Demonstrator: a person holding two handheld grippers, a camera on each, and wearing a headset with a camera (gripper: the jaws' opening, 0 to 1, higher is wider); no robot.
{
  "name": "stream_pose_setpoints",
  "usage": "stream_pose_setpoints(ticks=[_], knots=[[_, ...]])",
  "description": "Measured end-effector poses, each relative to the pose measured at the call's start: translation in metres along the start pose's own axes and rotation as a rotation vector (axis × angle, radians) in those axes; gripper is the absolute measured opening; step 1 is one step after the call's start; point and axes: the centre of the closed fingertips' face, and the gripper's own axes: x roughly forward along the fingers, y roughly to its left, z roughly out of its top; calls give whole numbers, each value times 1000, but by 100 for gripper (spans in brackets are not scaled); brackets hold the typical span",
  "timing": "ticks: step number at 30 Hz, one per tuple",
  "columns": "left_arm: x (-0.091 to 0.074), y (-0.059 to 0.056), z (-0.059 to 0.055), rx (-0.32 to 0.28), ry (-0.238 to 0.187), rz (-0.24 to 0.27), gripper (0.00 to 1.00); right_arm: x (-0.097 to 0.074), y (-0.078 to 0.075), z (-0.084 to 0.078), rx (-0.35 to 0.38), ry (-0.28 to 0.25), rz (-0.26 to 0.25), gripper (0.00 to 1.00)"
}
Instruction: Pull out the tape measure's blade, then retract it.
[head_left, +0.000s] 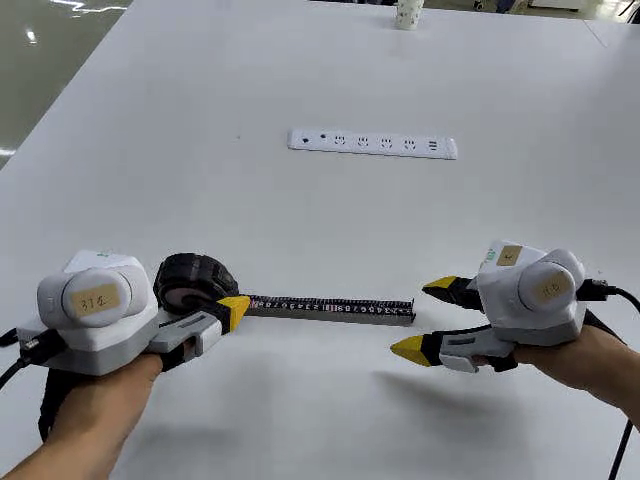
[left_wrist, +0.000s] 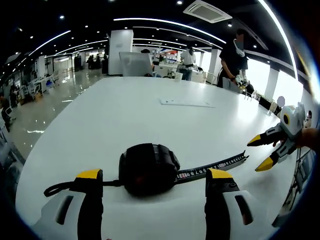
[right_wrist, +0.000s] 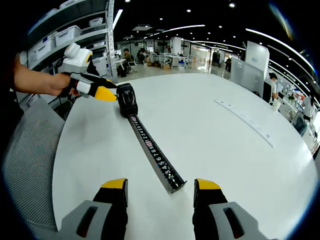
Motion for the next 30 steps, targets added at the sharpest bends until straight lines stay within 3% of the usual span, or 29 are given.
stream_pose_setpoints(ticks=[16,30], knots=[[19,3,3,-30,29,35,69,12,-13,-6,-104,76,66,36],[32,10,-4,-68,71,65,61,23,-17,-15,-209,158,143,25]])
